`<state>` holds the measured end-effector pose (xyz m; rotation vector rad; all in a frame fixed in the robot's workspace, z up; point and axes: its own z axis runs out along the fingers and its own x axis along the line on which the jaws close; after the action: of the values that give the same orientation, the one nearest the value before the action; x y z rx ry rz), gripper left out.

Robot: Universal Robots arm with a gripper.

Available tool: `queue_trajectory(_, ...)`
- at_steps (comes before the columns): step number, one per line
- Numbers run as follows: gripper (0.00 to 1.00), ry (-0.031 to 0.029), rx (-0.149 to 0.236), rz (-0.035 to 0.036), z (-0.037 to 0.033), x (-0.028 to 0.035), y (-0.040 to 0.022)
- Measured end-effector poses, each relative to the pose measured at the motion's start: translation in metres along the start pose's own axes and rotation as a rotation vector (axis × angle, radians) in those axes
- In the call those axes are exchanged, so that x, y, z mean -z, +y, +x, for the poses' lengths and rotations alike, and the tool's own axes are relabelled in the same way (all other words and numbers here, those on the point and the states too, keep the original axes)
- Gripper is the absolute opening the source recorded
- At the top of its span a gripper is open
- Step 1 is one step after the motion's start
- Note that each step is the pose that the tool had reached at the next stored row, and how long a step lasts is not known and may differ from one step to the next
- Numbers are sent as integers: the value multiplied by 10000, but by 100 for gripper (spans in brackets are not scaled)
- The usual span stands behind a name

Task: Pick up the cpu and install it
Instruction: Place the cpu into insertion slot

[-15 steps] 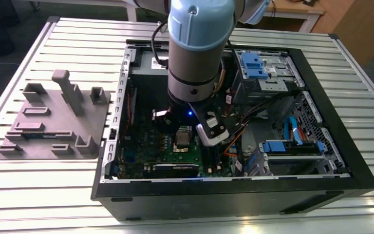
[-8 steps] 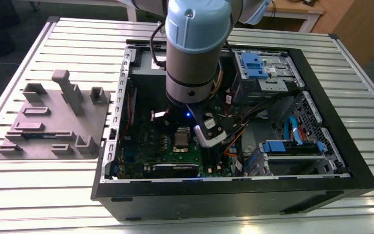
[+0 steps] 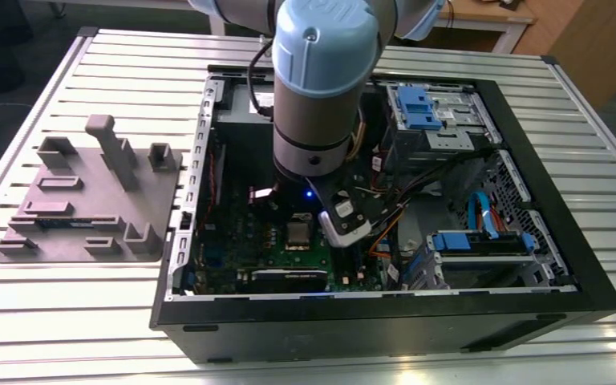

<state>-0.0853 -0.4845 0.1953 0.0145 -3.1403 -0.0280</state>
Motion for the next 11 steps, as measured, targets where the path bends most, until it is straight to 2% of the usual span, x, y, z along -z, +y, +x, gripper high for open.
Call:
queue_trajectory(6,47,1,0,2,8,-48,-5)
queue_trajectory(11,47,1,-14,2,10,-63,-9)
